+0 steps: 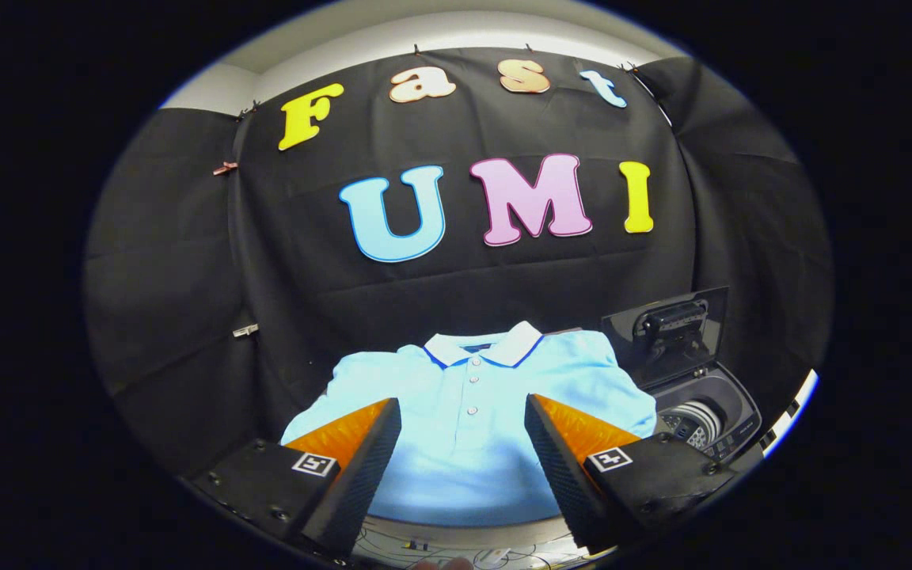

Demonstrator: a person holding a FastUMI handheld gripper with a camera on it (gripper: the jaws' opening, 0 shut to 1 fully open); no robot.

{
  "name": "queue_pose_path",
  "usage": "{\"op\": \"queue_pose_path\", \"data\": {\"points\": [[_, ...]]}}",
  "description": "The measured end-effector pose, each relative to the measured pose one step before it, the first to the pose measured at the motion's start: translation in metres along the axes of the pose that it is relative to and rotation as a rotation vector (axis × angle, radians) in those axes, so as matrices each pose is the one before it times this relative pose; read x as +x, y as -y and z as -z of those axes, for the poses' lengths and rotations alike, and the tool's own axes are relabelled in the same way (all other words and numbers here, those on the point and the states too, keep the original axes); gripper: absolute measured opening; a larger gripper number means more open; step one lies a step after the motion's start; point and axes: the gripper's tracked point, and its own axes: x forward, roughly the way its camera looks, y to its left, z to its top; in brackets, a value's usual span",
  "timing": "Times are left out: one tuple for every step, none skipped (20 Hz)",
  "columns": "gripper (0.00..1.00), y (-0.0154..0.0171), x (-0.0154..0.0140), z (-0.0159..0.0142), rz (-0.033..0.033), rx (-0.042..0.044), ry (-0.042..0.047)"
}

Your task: Put the clothes into the washing machine and then close the washing machine lid.

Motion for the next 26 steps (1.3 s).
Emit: {"op": "queue_pose_path", "data": {"points": [[0.99, 0.00150, 0.01072, 0.00070, 0.01136, -0.00429, -0.02716], [0.99, 0.00233, 0.00963, 0.00073, 0.01752, -0.00867, -0.02565], [0.99, 0.00045, 0.01067, 0.00166, 0.00975, -0.00507, -0.03044], [0.99, -0.00204, 0.01115, 0.00169, 0.00396, -0.00172, -0.03656], [0.99, -0.00403, 0.00877, -0.00004, -0.01042, 0.00153, -0.02681], [0.99, -0.00376, 0.00939, -0.00068, -0.00975, 0.00295, -0.02427], [0.99, 0.00158, 0.00788, 0.00045, 0.00763, -0.01592, -0.02525], [0.99, 0.00540, 0.00806, 0.00209, 0.02278, -0.02577, -0.02846], [0.99, 0.00717, 0.00851, 0.00382, 0.02904, -0.03118, -0.04081], [0.99, 0.00324, 0.00578, 0.00289, 0.01925, -0.02123, -0.04046], [1.00, -0.00002, 0.00670, 0.00307, 0.00123, -0.00684, -0.02830], [1.00, -0.00075, 0.00501, 0.00340, -0.00315, 0.00324, -0.03130], [1.00, -0.00021, 0.00573, 0.00431, -0.00635, -0.00024, -0.03295], [1.00, -0.00066, 0.00508, 0.00687, -0.00255, 0.00322, -0.04584], [1.00, 0.00003, 0.00242, 0.00224, 0.00437, -0.00696, -0.02249], [1.00, 0.00048, 0.00040, -0.00052, 0.00656, -0.01747, -0.00754], [0.99, 0.00089, -0.00128, 0.00257, 0.00511, -0.01269, -0.02470], [1.00, 0.00181, 0.00090, 0.00314, 0.00751, 0.00083, -0.00975], [0.98, 0.00124, -0.00016, 0.00146, -0.00018, 0.00264, -0.01238], [0.99, 0.00218, 0.00232, 0.00252, -0.00061, -0.00416, -0.01594], [0.88, -0.00111, -0.00135, -0.00004, -0.00758, 0.00112, -0.01580], [0.86, 0.00321, 0.00086, -0.00209, -0.00115, -0.01010, -0.00828], [0.73, 0.00004, 0.00056, -0.00066, -0.01157, -0.01361, -0.01343], [0.59, -0.00051, -0.00080, 0.00054, -0.00878, -0.00421, -0.00355], [0.43, -0.00294, -0.00015, 0.00010, -0.02501, 0.00317, -0.00005], [0.34, 0.00004, 0.00040, 0.00012, -0.02159, -0.00925, 0.00010]]}}
